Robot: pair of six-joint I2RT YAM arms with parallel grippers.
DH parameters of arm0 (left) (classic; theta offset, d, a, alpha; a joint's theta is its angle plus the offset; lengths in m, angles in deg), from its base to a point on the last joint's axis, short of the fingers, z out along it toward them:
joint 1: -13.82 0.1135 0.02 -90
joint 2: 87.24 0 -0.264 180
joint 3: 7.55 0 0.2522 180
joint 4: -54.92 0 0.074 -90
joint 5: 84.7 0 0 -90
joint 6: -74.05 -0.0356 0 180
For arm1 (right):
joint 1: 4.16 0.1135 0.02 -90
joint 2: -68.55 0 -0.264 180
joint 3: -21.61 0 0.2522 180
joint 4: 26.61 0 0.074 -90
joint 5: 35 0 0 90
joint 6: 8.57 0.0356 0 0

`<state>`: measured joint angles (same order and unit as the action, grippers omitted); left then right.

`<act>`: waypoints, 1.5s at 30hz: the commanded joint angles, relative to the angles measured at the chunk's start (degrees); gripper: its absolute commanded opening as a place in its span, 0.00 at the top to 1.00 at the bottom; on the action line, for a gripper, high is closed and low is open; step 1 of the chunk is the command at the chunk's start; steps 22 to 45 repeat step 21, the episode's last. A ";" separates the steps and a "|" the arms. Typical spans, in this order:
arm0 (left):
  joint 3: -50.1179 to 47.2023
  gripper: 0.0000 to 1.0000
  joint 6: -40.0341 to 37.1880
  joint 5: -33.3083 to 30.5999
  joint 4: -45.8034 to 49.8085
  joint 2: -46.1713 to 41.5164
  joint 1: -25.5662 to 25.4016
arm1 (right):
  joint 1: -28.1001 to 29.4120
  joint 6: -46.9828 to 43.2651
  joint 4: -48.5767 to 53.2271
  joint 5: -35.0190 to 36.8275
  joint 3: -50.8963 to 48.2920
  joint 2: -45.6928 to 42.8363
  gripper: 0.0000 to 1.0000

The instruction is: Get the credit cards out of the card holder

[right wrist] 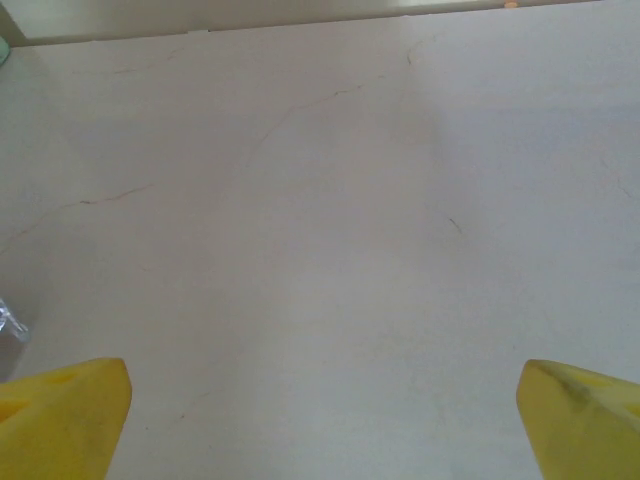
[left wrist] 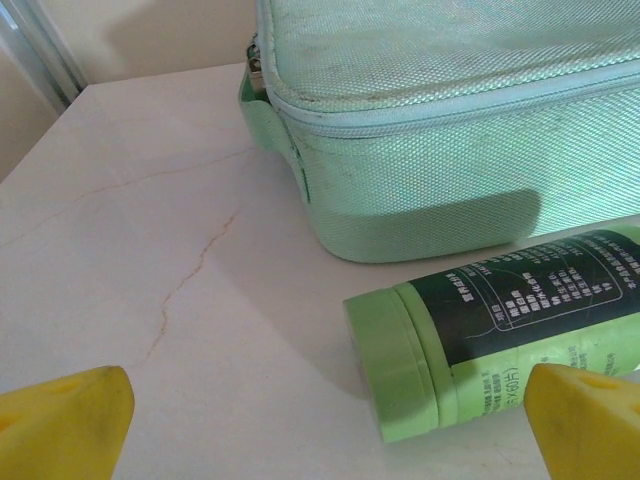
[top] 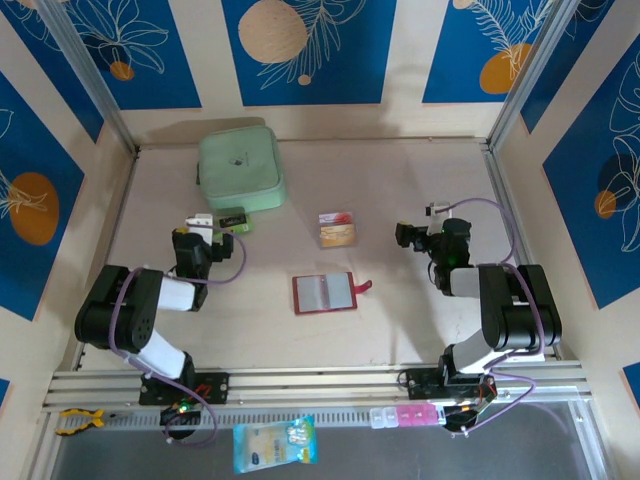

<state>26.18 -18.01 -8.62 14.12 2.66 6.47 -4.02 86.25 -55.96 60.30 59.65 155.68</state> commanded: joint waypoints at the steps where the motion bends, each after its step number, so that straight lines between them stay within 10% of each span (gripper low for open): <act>1: 0.33 0.00 -0.75 1.17 -2.13 -0.12 0.60 | -0.14 0.63 -2.83 -1.28 -0.23 0.14 0.01; 45: 0.33 0.00 -0.75 1.15 -2.19 -0.09 0.61 | -0.41 0.62 -2.53 -2.14 -0.16 0.10 0.01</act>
